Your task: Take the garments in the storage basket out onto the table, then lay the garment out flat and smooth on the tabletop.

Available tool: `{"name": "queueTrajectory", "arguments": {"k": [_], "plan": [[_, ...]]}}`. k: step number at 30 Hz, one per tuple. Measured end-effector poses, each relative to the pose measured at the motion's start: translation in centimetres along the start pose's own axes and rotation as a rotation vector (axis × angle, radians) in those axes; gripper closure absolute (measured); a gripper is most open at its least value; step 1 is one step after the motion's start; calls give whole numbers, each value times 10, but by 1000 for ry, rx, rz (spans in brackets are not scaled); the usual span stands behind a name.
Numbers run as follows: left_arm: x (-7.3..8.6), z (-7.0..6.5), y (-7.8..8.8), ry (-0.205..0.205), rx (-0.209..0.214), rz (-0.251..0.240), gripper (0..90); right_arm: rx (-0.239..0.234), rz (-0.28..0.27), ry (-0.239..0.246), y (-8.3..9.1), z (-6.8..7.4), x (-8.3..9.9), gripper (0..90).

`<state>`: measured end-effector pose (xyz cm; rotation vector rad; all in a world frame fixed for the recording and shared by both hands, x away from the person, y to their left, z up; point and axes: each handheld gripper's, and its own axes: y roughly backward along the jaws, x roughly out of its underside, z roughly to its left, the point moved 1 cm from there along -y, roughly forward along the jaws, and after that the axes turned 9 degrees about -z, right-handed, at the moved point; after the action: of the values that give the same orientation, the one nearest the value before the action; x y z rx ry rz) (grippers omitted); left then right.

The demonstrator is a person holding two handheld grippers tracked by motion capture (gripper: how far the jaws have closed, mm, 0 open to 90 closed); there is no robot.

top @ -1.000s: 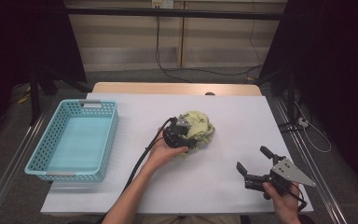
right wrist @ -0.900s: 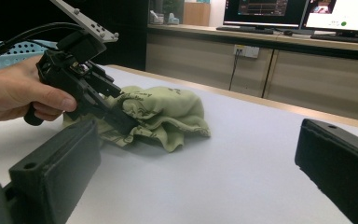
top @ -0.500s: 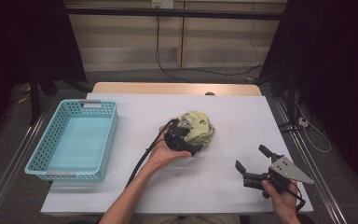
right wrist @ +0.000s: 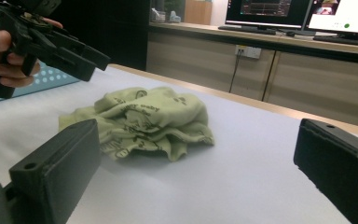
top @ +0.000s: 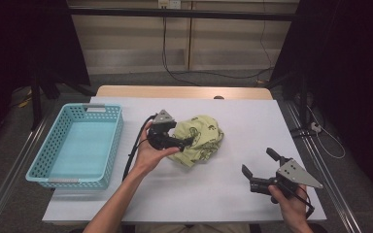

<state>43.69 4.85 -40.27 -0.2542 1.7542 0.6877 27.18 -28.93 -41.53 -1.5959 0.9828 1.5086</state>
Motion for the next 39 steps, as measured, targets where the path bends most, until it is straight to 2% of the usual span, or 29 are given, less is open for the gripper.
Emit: {"name": "queueTrajectory", "arguments": {"k": [4,6,8,10,11,13,15,16,18,20,23,25,26,27,28,29,30,36,39], "plan": [[4,2,14,-12,-21,-14,78,-11,7,25,-13,9,-2,3],[6,3,19,-36,-34,-16,56,-28,16,22,-20,12,-2,1],[7,3,24,-32,-48,-30,51,-40,21,25,-26,13,-2,0],[8,2,29,-58,-89,-35,40,-43,22,21,-32,14,-3,0],[8,3,33,-61,-97,-45,39,-45,22,9,-36,14,-4,0],[12,3,38,-36,-108,-70,37,-59,27,-13,-44,14,-5,0],[15,3,44,-56,-133,-74,36,-68,32,-7,-52,15,-6,0],[17,3,45,-50,-148,-83,35,-71,39,1,-57,16,-6,0],[20,4,49,-26,-127,-88,34,-79,60,10,-66,20,-5,0],[24,4,51,-24,-123,-105,36,-90,79,-22,-74,24,-5,0],[30,6,51,-37,-130,-86,34,-127,90,-10,-86,28,-7,4],[35,6,48,-30,-113,-73,36,-138,99,-23,-94,29,-8,0],[38,6,47,-43,-103,-63,36,-134,104,-19,-98,29,-9,0],[40,5,46,-48,-107,-51,37,-125,114,-17,-101,30,-9,1],[41,4,44,-48,-109,-52,36,-137,122,-28,-105,31,-9,6],[41,4,43,-61,-111,-40,35,-146,127,-20,-108,31,-8,14],[41,3,42,-57,-112,-49,37,-147,133,-10,-112,31,-6,22],[41,-3,38,-84,-119,-41,46,-168,174,12,-129,28,3,131],[42,-2,36,-73,-139,-33,47,-173,175,15,-135,27,6,165]]}}
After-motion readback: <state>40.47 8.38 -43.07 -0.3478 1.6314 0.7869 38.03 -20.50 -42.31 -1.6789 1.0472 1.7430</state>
